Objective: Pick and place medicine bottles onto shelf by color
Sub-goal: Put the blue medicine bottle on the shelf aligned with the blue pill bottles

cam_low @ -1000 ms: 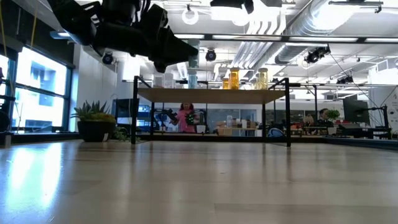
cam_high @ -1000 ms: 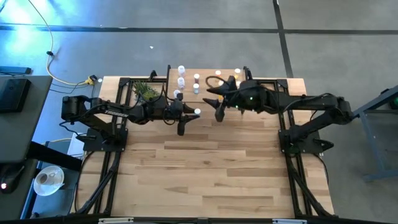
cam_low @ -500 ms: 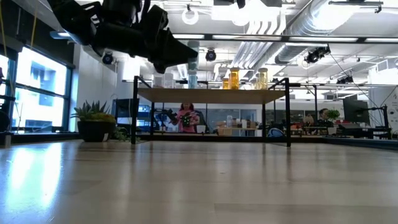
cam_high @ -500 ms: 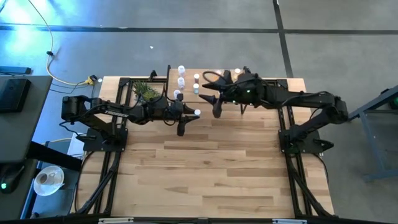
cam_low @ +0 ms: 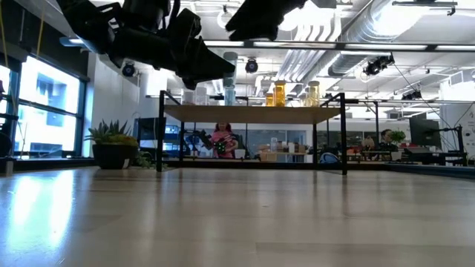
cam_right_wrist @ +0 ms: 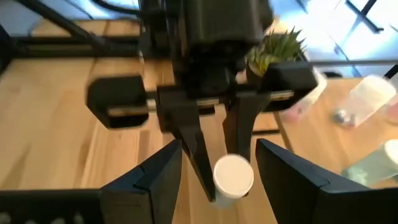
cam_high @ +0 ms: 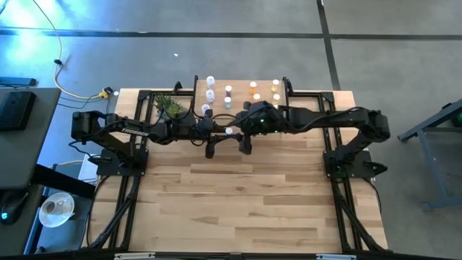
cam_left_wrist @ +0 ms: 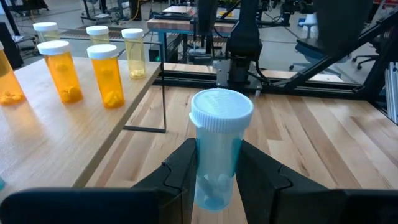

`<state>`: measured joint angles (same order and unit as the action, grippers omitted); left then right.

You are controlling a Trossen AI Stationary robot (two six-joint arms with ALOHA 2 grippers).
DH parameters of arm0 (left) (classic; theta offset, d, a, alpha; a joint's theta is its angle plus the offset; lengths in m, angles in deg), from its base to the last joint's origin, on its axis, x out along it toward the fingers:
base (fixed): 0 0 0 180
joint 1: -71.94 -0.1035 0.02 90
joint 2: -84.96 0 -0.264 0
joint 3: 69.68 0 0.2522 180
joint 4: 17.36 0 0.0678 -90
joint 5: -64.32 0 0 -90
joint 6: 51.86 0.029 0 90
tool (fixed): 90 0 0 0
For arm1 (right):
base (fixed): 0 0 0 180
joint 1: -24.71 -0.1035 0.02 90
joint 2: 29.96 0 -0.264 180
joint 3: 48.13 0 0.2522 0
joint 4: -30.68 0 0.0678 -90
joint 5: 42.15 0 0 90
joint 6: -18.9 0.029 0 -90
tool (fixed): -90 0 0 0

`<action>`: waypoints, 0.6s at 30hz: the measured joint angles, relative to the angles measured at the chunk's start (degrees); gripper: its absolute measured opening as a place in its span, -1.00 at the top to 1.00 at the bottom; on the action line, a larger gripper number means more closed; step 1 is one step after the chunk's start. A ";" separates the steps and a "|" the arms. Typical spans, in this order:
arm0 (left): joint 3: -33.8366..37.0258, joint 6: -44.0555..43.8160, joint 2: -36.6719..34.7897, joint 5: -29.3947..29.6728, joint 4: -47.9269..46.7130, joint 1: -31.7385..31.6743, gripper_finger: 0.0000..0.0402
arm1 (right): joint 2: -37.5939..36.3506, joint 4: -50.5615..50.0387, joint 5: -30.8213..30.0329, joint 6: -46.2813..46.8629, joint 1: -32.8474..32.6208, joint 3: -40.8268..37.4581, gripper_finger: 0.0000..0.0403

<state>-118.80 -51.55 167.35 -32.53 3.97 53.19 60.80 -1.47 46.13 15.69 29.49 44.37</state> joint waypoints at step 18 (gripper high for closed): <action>0.02 3.32 -0.02 0.04 0.07 0.00 0.57 | 3.55 -1.48 -1.79 1.73 1.10 -0.06 0.02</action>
<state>-118.78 -48.22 167.33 -32.49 4.04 53.19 64.36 -2.96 44.34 17.42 30.59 44.30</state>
